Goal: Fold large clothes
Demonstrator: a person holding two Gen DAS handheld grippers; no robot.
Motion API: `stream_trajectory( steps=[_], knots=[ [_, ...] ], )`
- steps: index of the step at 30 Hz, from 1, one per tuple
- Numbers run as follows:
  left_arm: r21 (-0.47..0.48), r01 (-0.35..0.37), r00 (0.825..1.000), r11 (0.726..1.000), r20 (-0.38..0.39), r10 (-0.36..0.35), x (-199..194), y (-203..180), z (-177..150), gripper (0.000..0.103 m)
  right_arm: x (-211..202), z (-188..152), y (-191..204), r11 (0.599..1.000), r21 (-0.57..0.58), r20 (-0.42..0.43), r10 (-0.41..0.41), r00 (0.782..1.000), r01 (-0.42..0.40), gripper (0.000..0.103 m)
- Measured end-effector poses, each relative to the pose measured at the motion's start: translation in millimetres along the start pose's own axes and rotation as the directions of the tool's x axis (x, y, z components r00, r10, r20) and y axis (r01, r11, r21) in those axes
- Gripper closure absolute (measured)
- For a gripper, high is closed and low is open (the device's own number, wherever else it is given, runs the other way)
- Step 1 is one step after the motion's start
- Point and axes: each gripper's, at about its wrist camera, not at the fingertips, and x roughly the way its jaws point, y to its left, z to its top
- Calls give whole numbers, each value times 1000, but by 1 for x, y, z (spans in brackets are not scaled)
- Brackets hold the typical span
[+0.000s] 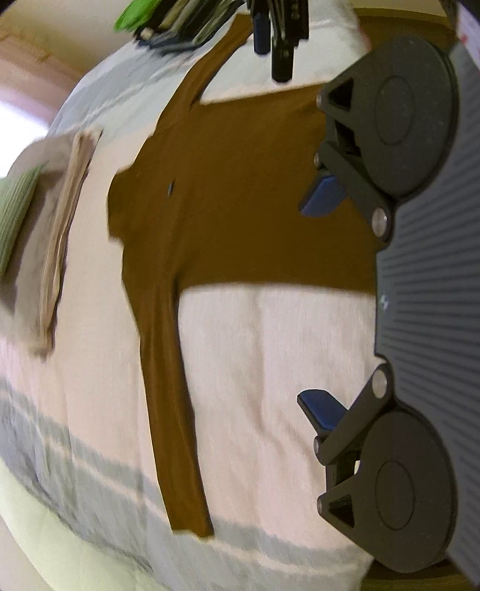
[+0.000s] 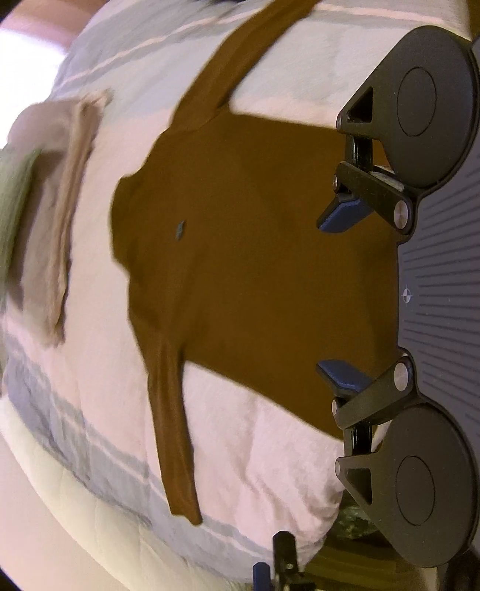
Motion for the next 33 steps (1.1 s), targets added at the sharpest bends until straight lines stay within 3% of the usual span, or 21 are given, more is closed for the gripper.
stream_trajectory(
  steps=[5,10,14,16,20,22,24,27,30,33],
  knots=[
    [-7,-93,995,996,15,94,-1,74,13,5,12,29,46,993,-113,48,37,998,-32,30],
    [68,-158,987,985,25,157,11,155,37,5,40,58,102,984,-177,80,44,996,-30,30],
    [69,-144,990,987,13,143,34,231,62,6,69,84,152,985,-173,85,19,996,-4,30],
    [128,-147,989,981,23,146,51,263,72,7,85,99,175,985,-171,84,13,996,2,30],
    [264,-143,989,954,9,145,93,306,84,19,119,128,220,976,-215,72,1,997,14,30],
    [266,-105,993,958,-17,114,112,327,88,24,136,141,239,972,-235,75,0,997,18,30],
    [158,-36,998,987,-52,45,129,355,94,26,155,151,256,963,-269,81,12,997,10,31],
    [-33,3,997,999,-73,-5,150,389,99,31,183,161,276,943,-334,78,33,996,-5,32],
    [-239,30,996,971,-78,-50,171,419,102,45,213,167,291,923,-384,56,51,997,-26,34],
    [-384,62,993,921,-66,-95,189,436,100,59,238,171,293,925,-379,33,46,998,-30,35]
  ],
)
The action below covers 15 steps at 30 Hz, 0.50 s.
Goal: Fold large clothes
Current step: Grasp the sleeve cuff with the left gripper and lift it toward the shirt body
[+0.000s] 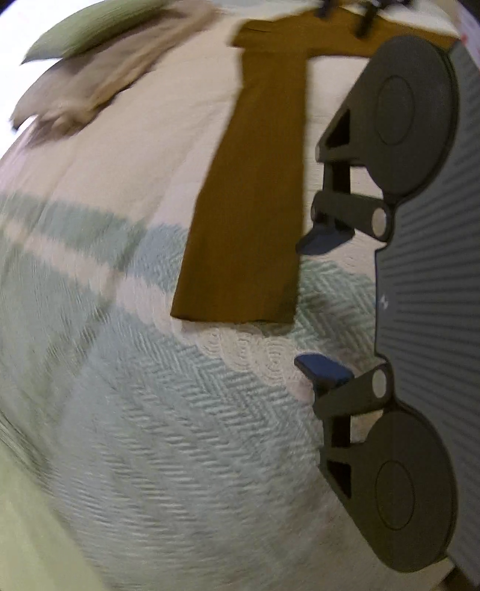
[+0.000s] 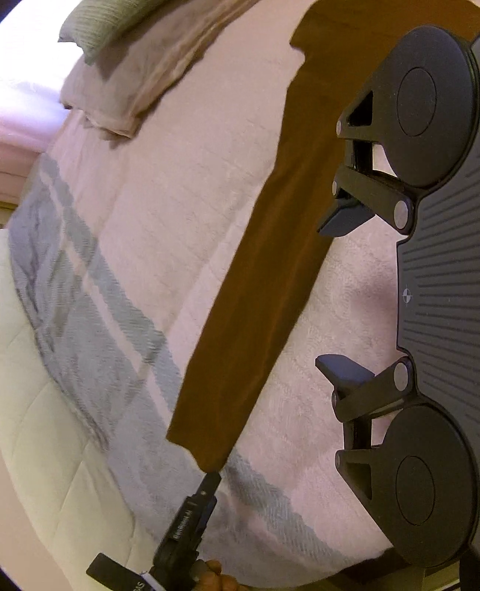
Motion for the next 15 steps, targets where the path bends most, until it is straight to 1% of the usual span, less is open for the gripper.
stream_trajectory(
  steps=[1,4,7,8,10,11,13,14,15],
  knots=[
    [-43,21,1000,999,-4,-21,6,5,1,61,4,-1,-2,1000,8,-1,-5,1000,5,35],
    [-152,63,998,986,-2,-64,21,13,-3,62,15,-2,-12,999,38,-12,-34,999,34,35],
    [-269,108,994,957,62,-95,28,22,-5,64,21,-6,-25,996,67,-25,-64,998,66,35],
    [-304,126,991,944,83,-105,29,24,-6,67,23,-6,-30,994,74,-31,-78,996,80,35],
    [-359,141,988,923,110,-108,31,27,-7,82,23,-8,-40,990,96,-41,-99,994,103,35],
    [-371,139,988,918,113,-104,30,26,-8,94,21,-9,-44,988,109,-44,-106,993,110,35],
    [-389,140,987,911,125,-99,22,23,-11,96,14,-11,-52,982,141,-44,-121,992,126,35],
    [-375,136,987,917,135,-91,15,19,-11,98,9,-12,-55,979,155,-42,-128,991,133,35],
    [-343,126,986,931,150,-79,7,11,-9,98,4,-14,-58,976,167,-42,-134,990,139,35]
  ],
)
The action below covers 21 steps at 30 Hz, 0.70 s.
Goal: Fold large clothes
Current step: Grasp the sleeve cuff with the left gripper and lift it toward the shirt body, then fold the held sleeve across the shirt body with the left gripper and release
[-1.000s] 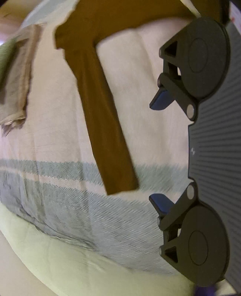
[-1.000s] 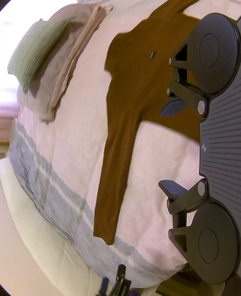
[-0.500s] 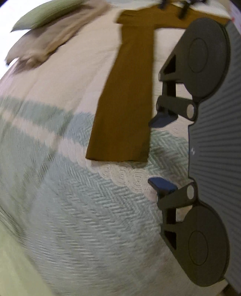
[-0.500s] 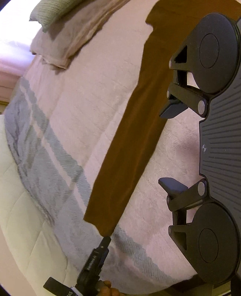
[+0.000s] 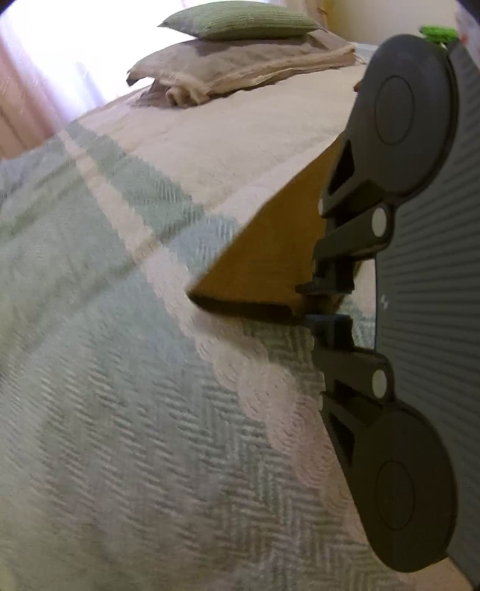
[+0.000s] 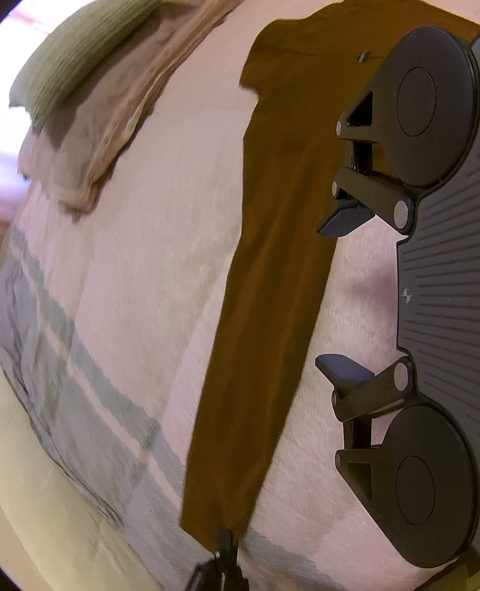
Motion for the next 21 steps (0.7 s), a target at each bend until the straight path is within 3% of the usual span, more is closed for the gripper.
stream_trajectory(
  steps=[4,6,12,16,19,21],
  knots=[
    [159,18,999,987,46,-25,-28,-53,0,100,-20,-11,-21,998,62,8,-25,1000,25,35],
    [232,72,994,970,61,-88,-41,-91,-2,100,-30,-21,-34,994,96,12,-44,999,43,35],
    [468,208,959,859,74,-273,-63,-240,-32,101,-68,-68,-98,979,186,36,-96,995,88,35],
    [595,250,938,764,47,-344,-67,-349,-94,101,-89,-104,-164,966,242,63,-112,992,93,35],
    [665,243,934,706,37,-356,-55,-426,-165,101,-98,-133,-226,958,275,83,-105,991,78,35],
    [677,237,938,696,28,-347,-40,-466,-210,101,-103,-153,-271,954,295,80,-86,993,59,35]
  ],
)
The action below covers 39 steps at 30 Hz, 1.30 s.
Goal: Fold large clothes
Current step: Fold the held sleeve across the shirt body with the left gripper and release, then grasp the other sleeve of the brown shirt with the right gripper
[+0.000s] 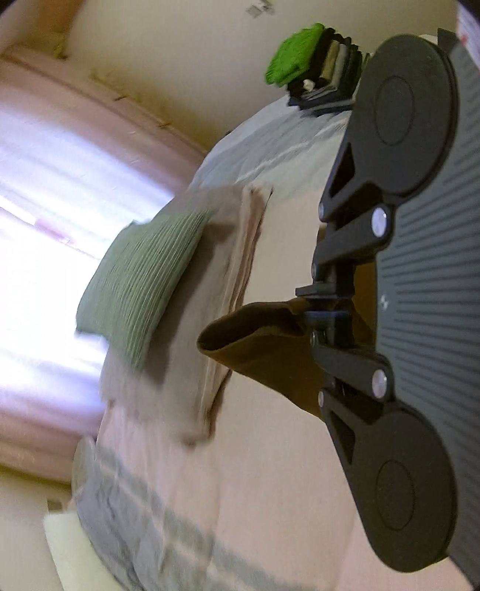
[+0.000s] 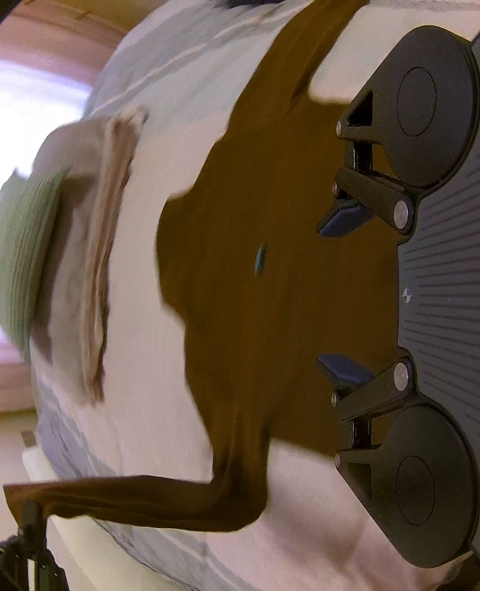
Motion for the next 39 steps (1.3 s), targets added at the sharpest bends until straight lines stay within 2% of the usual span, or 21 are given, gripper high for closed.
stream_trajectory(
  steps=[3,6,7,8,9,11,13,15,17,20,23,25,27,30,33,37,39],
  knots=[
    [13,27,999,1000,-27,-27,48,-91,-26,101,-12,-9,-70,1000,8,0,-2,1000,2,35],
    [44,86,996,995,-37,-84,92,-173,-53,99,-23,-20,-136,999,25,-7,-23,1000,23,35],
    [48,109,992,993,-66,-106,107,-195,-67,96,-25,-25,-157,998,41,-16,-37,999,38,35],
    [50,124,985,991,-130,-117,123,-214,-80,80,-26,-30,-174,997,60,-27,-49,998,51,35],
    [49,126,977,991,-179,-116,140,-224,-89,74,-27,-34,-190,995,81,-40,-55,998,58,35],
    [66,110,970,992,-226,-93,149,-235,-118,74,-27,-42,-217,991,122,-56,-52,997,59,35],
    [73,62,963,995,-267,-41,148,-222,-142,74,-26,-45,-230,988,146,-61,-37,997,46,35],
    [58,-9,950,998,-310,26,145,-194,-162,73,-23,-45,-234,987,160,-59,-8,998,17,35],
    [87,-110,931,990,-339,133,140,-158,-178,73,-17,-39,-234,983,183,-44,39,998,-31,35],
    [201,-243,886,949,-352,301,131,-103,-191,73,-3,-25,-228,972,209,-10,112,994,-107,35],
    [286,-323,844,902,-344,411,134,-60,-195,73,21,-5,-231,951,248,43,178,983,-183,35],
    [308,-356,830,882,-329,450,140,-37,-197,73,47,8,-235,936,273,69,211,975,-222,35],
    [322,-367,829,873,-311,464,143,-20,-196,73,72,19,-236,931,284,77,216,973,-229,39],
    [316,-368,841,874,-287,458,140,7,-199,73,104,30,-242,925,310,71,207,976,-219,48],
    [303,-363,847,881,-286,447,149,21,-200,73,132,33,-247,921,361,-21,162,987,-144,55],
    [293,-353,855,889,-286,434,143,23,-198,73,130,26,-243,897,433,-39,119,992,-91,55],
    [277,-352,856,894,-291,428,143,27,-198,73,132,21,-239,884,458,-43,127,991,-93,55]
  ],
)
